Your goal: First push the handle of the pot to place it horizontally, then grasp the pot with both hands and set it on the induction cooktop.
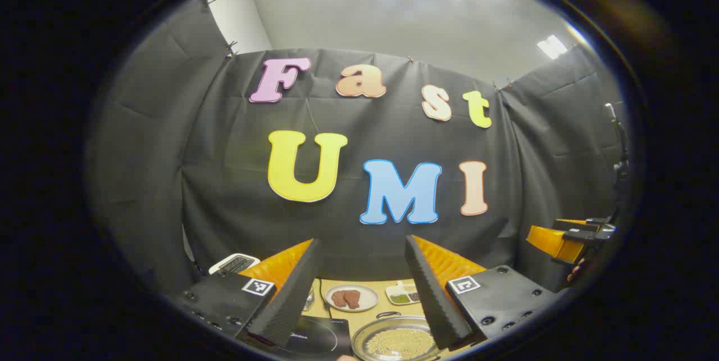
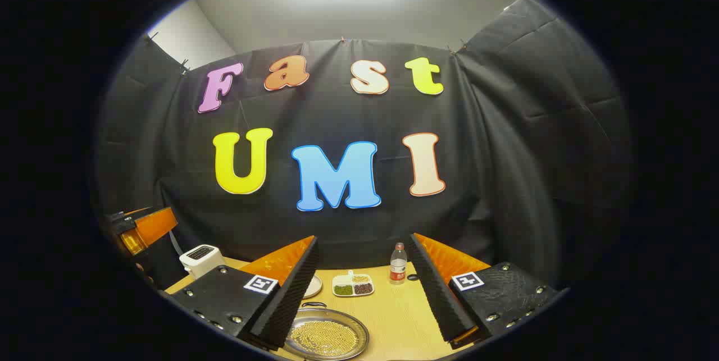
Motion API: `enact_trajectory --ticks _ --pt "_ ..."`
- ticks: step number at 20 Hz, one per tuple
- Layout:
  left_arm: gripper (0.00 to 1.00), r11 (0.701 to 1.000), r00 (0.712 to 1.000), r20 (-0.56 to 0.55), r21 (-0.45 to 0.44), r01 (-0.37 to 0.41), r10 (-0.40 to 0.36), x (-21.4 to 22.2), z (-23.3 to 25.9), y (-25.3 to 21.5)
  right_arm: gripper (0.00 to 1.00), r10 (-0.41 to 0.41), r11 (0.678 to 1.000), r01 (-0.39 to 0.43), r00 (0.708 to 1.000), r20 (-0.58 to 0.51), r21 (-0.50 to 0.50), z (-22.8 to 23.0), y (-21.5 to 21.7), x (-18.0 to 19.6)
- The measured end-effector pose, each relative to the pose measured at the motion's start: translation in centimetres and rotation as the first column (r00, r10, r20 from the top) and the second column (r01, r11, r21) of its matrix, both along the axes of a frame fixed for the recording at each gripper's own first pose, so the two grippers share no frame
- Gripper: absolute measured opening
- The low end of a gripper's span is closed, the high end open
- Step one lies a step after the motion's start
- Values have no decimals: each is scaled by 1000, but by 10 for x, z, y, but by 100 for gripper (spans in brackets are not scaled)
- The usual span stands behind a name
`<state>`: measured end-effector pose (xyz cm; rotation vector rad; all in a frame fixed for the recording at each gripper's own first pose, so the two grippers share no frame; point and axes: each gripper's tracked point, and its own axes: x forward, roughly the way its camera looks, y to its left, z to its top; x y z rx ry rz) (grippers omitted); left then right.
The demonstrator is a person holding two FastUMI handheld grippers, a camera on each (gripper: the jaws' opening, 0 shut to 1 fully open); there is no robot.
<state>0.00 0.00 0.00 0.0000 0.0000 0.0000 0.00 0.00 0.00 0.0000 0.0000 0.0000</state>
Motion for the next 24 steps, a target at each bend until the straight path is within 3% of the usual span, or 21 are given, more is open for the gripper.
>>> enact_trajectory --ticks 13,24 --pt "99 1000 1000 30 11 -9 8 27 1 -20 96 65 998 -65 998 1 -12 4 10 21" --pt "97 999 1000 -10 17 -27 27 5 -13 -6 96 99 995 -99 992 -76 7 -28 29 13"
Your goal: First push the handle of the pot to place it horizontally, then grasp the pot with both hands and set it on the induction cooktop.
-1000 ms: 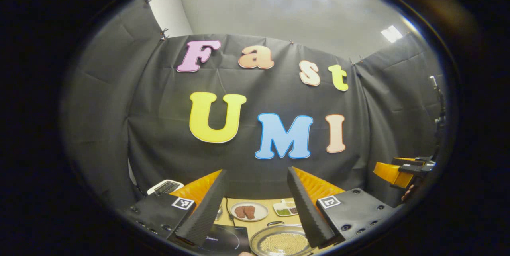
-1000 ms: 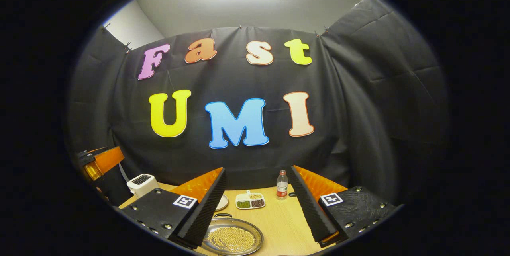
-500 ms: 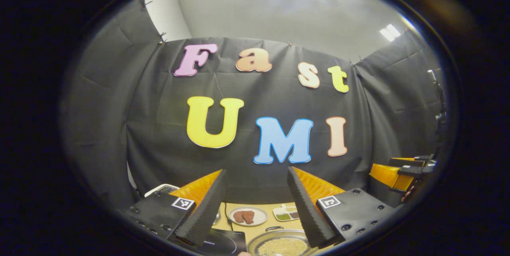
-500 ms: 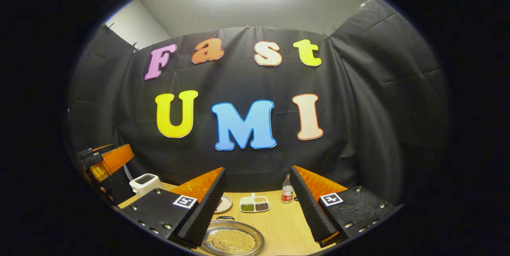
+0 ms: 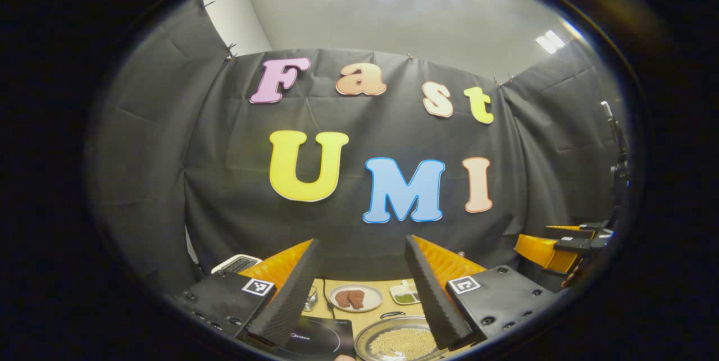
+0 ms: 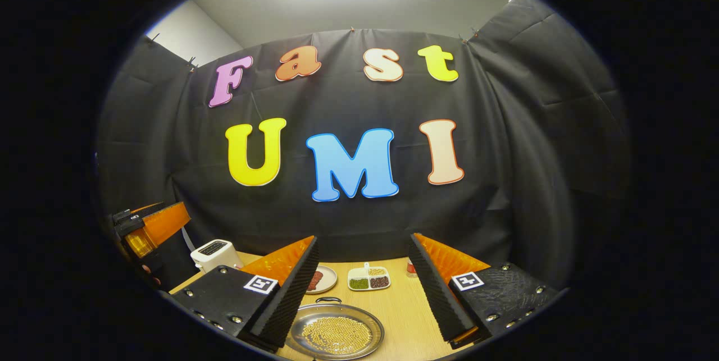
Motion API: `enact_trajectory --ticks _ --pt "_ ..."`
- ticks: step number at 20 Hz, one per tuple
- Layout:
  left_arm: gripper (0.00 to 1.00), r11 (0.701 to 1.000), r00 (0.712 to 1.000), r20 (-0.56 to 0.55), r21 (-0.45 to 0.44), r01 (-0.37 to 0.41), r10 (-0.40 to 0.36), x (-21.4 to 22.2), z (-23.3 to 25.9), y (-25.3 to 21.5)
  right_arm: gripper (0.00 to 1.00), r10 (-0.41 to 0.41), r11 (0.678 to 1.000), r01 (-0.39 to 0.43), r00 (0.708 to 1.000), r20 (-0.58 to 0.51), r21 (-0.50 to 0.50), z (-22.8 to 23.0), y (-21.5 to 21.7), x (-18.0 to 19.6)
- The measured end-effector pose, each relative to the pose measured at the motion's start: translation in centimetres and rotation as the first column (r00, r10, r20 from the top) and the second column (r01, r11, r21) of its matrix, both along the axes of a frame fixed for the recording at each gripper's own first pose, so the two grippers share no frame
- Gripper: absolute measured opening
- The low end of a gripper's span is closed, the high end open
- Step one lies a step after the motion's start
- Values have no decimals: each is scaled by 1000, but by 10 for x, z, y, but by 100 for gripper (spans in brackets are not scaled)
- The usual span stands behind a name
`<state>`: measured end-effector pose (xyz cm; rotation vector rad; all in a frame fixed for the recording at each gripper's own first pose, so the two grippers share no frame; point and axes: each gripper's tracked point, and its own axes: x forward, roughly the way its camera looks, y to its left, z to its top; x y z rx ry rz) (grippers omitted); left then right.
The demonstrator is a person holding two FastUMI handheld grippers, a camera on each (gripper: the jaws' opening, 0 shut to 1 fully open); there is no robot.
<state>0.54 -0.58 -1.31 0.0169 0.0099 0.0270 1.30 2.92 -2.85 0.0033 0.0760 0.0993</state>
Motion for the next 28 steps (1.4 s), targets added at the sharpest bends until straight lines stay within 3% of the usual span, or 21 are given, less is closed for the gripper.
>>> enact_trajectory --ticks 2,3,4,7,8,10,14,16,18,21,28 --pt "95 1000 1000 -7 -2 -5 5 -1 -5 4 92 12 1000 -12 999 -39 -7 -15 6 -1" --pt "97 1000 1000 -10 0 -7 7 -2 -7 5 78 22 1000 -23 998 -65 -10 -25 10 -2" --pt "97 1000 1000 -17 4 -10 10 -4 -12 8 74 19 1000 -21 995 -96 -18 -35 11 -3" --pt "97 1000 999 -47 0 -23 23 -5 -27 13 33 36 999 -35 984 -175 8 -61 16 -8" --pt "97 1000 998 -54 -3 -26 26 -7 -30 14 28 9 1000 -8 979 -204 5 -73 12 -5" --pt "97 1000 998 -63 -1 -28 28 -12 -35 14 6 -3 999 13 969 -248 37 -90 9 -2" --pt "96 999 997 -62 8 -49 49 -15 -36 20 12 77 996 -58 937 -342 64 -118 24 -14" --pt "96 998 996 -64 2 -61 61 -17 -36 23 1 103 994 -83 910 -402 65 -139 24 -16" --pt "99 998 996 -67 -7 -64 64 -17 -39 22 3 114 994 -98 886 -449 57 -146 25 -28" --pt "99 998 995 -69 -1 -70 69 -17 -40 24 3 156 988 -137 830 -535 76 -179 38 -32" --pt "95 998 993 -99 -22 -62 59 -20 -54 25 3 244 970 -159 660 -711 186 -241 58 -65"
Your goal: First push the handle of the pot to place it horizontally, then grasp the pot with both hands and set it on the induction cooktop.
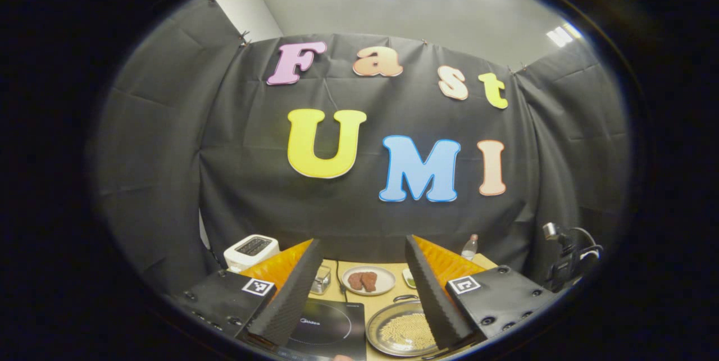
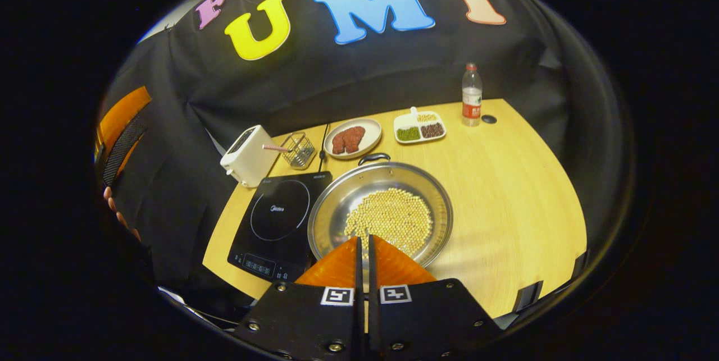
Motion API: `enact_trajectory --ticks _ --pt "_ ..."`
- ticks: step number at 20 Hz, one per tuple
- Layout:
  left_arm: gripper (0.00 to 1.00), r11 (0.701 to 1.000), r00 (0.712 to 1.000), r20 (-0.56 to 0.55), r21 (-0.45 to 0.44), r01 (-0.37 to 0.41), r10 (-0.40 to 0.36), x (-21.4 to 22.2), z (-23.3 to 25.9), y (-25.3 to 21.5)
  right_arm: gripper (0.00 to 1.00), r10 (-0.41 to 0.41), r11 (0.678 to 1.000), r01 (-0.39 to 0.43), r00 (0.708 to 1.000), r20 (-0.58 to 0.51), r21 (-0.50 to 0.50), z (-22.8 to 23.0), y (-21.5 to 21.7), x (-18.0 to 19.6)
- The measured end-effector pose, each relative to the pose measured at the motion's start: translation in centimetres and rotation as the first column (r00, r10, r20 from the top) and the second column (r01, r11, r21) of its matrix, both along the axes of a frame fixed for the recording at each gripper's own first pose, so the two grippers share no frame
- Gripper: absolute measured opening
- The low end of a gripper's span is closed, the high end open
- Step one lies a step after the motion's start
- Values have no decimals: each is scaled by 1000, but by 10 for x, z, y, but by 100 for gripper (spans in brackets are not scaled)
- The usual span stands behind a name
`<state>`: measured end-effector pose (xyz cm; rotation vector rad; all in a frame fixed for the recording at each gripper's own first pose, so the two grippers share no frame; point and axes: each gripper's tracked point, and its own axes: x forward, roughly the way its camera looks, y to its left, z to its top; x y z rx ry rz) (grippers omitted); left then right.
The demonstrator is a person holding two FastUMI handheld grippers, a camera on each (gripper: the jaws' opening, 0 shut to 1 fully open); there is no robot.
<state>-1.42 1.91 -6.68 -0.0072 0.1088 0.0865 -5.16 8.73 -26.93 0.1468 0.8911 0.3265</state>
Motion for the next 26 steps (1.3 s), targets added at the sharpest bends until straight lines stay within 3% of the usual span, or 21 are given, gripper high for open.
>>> enact_trajectory --ticks 1,4,14,26 --pt "99 1000 1000 -7 -7 4 -4 -1 -3 1 3 8 1000 -8 1000 -30 18 -8 3 -6" --pt "97 1000 1000 -5 -5 16 -16 -2 -4 1 3 19 998 -12 993 -116 67 -27 11 -17" --pt "97 999 999 -14 15 52 -52 -1 -2 -1 3 79 994 -51 948 -308 98 -89 39 -47" --pt "95 999 998 -43 37 40 -39 -7 -7 12 1 47 987 18 919 -391 160 -133 60 -43"
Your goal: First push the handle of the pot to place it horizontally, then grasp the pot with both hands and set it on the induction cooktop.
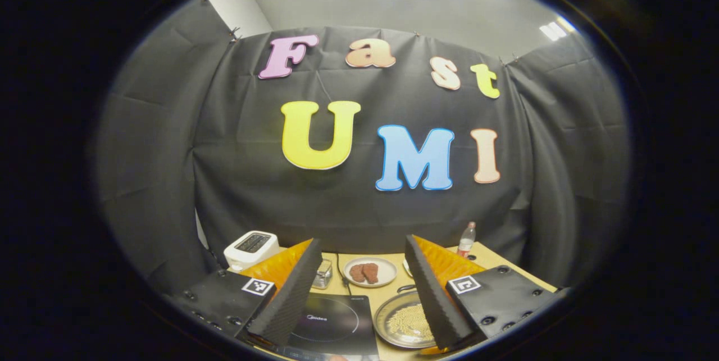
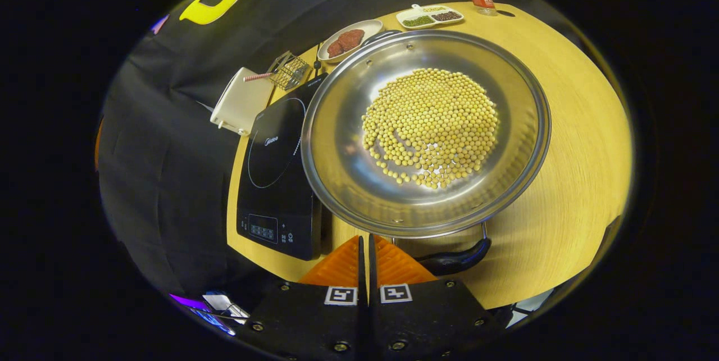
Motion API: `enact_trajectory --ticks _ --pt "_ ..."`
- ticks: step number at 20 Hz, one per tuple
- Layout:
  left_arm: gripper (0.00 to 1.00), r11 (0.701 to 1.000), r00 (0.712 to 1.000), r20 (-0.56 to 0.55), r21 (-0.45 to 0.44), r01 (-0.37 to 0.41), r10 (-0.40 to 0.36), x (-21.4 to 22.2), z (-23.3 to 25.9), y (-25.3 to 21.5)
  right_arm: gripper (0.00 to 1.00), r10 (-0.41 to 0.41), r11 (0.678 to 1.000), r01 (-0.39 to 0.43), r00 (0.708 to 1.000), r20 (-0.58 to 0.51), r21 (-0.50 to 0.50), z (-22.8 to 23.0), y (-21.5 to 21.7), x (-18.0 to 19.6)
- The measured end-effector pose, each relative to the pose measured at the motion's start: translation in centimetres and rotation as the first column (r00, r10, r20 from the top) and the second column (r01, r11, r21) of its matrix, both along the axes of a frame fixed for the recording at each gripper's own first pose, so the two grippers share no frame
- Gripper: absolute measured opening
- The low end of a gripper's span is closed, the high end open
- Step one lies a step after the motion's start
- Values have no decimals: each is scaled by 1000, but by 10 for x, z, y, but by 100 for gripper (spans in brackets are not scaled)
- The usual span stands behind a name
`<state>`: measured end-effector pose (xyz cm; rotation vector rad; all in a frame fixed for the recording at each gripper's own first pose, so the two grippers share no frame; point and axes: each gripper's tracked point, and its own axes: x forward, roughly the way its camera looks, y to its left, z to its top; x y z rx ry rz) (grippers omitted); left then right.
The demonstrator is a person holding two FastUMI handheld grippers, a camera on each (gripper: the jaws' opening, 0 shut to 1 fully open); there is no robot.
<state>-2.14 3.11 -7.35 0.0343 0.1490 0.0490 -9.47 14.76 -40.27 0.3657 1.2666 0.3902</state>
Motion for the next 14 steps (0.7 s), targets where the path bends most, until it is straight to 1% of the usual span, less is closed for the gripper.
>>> enact_trajectory --ticks 3,5,6,7,10,14 --pt "97 1000 1000 -3 3 -2 2 -1 0 0 1 -38 999 38 999 -18 28 -1 2 1" --pt "97 1000 1000 -4 5 0 0 -1 0 -1 1 -31 999 31 1000 -1 13 -1 0 2" --pt "95 1000 1000 -5 6 1 -1 0 -1 -1 1 -28 1000 28 1000 2 7 -1 -2 3" --pt "97 1000 1000 -6 6 1 -1 0 -1 -2 1 -28 1000 28 1000 2 5 -2 -3 3" --pt "95 1000 1000 -9 0 6 -6 3 -3 -5 1 -45 999 45 999 2 0 -1 -13 2" --pt "95 1000 1000 -11 -16 16 -17 10 -7 -13 1 -39 999 40 999 20 -25 0 -26 3"
